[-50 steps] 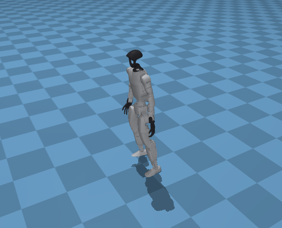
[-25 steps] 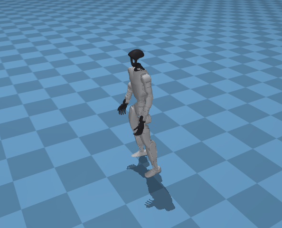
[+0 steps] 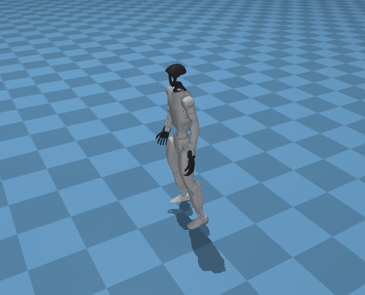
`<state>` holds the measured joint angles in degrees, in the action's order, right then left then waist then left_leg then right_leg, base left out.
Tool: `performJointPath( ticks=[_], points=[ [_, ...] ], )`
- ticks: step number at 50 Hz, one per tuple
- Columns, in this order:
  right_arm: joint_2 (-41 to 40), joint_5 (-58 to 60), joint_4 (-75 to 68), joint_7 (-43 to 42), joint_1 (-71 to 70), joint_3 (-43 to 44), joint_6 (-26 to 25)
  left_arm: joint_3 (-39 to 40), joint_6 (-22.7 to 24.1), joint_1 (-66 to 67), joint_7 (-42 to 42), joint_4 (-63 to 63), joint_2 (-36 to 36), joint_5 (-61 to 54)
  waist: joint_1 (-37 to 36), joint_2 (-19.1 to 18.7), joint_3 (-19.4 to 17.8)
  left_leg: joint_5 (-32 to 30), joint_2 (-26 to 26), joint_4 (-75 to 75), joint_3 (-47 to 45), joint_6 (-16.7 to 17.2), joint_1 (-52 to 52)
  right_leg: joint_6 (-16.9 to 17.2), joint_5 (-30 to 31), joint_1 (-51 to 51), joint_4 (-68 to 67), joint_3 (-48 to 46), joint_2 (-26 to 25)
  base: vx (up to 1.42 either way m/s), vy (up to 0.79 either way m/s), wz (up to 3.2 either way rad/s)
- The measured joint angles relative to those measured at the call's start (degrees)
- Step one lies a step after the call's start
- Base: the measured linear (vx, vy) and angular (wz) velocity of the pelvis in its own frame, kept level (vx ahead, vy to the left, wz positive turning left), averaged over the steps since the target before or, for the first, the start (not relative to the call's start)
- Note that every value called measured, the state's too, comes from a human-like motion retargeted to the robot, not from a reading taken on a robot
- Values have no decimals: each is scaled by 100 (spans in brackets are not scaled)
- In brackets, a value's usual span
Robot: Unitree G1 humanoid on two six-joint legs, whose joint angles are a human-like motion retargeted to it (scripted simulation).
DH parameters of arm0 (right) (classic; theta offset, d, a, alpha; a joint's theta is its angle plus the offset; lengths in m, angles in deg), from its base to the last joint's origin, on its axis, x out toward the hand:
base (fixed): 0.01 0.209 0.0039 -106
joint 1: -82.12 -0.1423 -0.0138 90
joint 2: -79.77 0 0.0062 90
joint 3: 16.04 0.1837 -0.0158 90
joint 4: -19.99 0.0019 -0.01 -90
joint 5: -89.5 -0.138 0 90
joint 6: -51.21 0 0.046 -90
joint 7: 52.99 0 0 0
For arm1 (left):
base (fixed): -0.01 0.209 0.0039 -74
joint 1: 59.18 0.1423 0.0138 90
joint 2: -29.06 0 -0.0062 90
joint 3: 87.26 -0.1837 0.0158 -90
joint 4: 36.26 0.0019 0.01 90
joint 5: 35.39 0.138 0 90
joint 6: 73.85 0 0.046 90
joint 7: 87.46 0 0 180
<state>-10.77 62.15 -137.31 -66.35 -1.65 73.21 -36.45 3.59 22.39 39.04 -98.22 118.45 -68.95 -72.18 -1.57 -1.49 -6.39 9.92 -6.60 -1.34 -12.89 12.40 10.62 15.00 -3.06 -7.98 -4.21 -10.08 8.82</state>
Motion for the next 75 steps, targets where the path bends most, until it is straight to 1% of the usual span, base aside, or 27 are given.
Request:
performJointPath(
  ticks=[10,16,20,25,30,33,35,37,40,45,49,54,58,62,63,68,73,75],
  points=[
    [-57,-95,-87,68,-10,194,-13,289,-20,-9,52,111,-70,-108,-18,-7,-5,9,5,-3,1,-1,14,0,-19,-5,-23,-3,9,0,0,0],
    [133,-134,-318,480,-189,489,-111,878,-48,-364,433,483,148,-330,-67,-29,7,20,-20,-7,-4,34,36,0,-18,-35,-8,-8,-19,0,0,0],
    [521,-205,-607,557,-450,744,-208,1180,-135,-695,555,908,668,-466,-101,-37,50,27,-33,-5,7,51,59,0,-17,-76,14,-25,-32,0,0,0],
    [1325,-182,-1036,308,-923,1049,-301,1404,-242,-1292,321,1558,1713,-362,-151,-59,157,38,-58,-9,41,75,111,0,-18,-171,49,-74,-57,0,0,0],
    [2244,-157,-1464,-75,-1648,1120,-360,1208,-275,-2229,-104,1968,2872,-133,-212,-70,350,35,-80,-11,86,100,141,0,-23,-243,70,-132,-78,0,0,0],
    [2720,-142,-1720,-249,-2338,931,-424,783,-291,-3097,-258,2062,3467,-106,-231,-70,441,37,-85,-20,131,107,169,0,-35,-301,63,-182,-79,0,0,6],
    [2982,-55,-1841,-432,-2873,767,-414,422,-218,-3762,-328,2069,3781,-139,-201,-142,335,98,-158,-63,185,183,326,0,-34,-527,96,-258,-146,0,-1,12],
    [3090,-109,-1884,-347,-3471,376,-518,-74,-293,-4494,-270,2011,4012,-175,-230,-78,537,46,-92,-35,189,115,242,0,-42,-421,71,-246,-82,0,0,0],
    [3104,-110,-1844,-280,-4422,-264,-568,-870,-274,-5663,-200,1865,4198,-277,-214,-61,710,36,-82,-45,225,113,191,0,-49,-387,46,-280,-67,0,0,0],
    [2661,78,-1386,-23,-5916,-1526,-461,-2161,-52,-7520,2,1350,4039,-555,-164,-65,888,37,-84,-67,257,124,161,0,-42,-385,40,-313,-64,0,0,0],
    [2100,375,-633,292,-6775,-2545,-286,-3035,197,-8494,290,461,3693,-873,-121,-85,981,37,-84,-76,255,131,138,0,-28,-368,44,-313,-63,0,0,0],
    [1415,264,749,671,-7387,-3548,-50,-3952,526,-9105,662,-1178,3318,-1421,-83,-132,1052,42,-89,-80,224,146,109,0,-4,-325,50,-283,-68,0,0,0],
    [941,-395,1994,1115,-7592,-4121,105,-4508,752,-9361,1027,-2555,3056,-1934,-78,-172,1087,52,-99,-84,184,164,84,0,4,-261,22,-238,-78,0,0,0],
    [576,-1085,3050,1621,-7701,-4610,176,-4927,893,-9570,1400,-3606,2753,-2409,-98,-214,1132,62,-114,-89,148,192,48,0,30,-214,45,-198,-98,0,0,0],
    [558,-1203,3289,1748,-7694,-4701,164,-5009,914,-9607,1471,-3799,2621,-2504,-149,-220,1166,65,-124,-95,138,192,35,0,37,-194,44,-185,-109,0,0,0],
    [281,-1481,4095,2146,-7951,-5162,100,-5374,904,-9856,1718,-4492,2465,-2867,-98,-273,1137,72,-121,-92,109,209,20,0,36,-154,30,-149,-107,0,0,0],
    [247,-1454,4526,2283,-8056,-5301,47,-5655,805,-9946,1871,-4823,2418,-3058,-88,-298,1137,70,-116,-90,97,203,9,0,40,-133,31,-130,-104,0,0,0],
    [364,-2070,4654,2315,-8105,-5417,169,-5847,743,-9991,1848,-4876,2458,-3560,-45,-257,1182,-40,-15,-20,115,80,43,0,-4,-154,10,-151,6,-1,5,8]
  ],
)
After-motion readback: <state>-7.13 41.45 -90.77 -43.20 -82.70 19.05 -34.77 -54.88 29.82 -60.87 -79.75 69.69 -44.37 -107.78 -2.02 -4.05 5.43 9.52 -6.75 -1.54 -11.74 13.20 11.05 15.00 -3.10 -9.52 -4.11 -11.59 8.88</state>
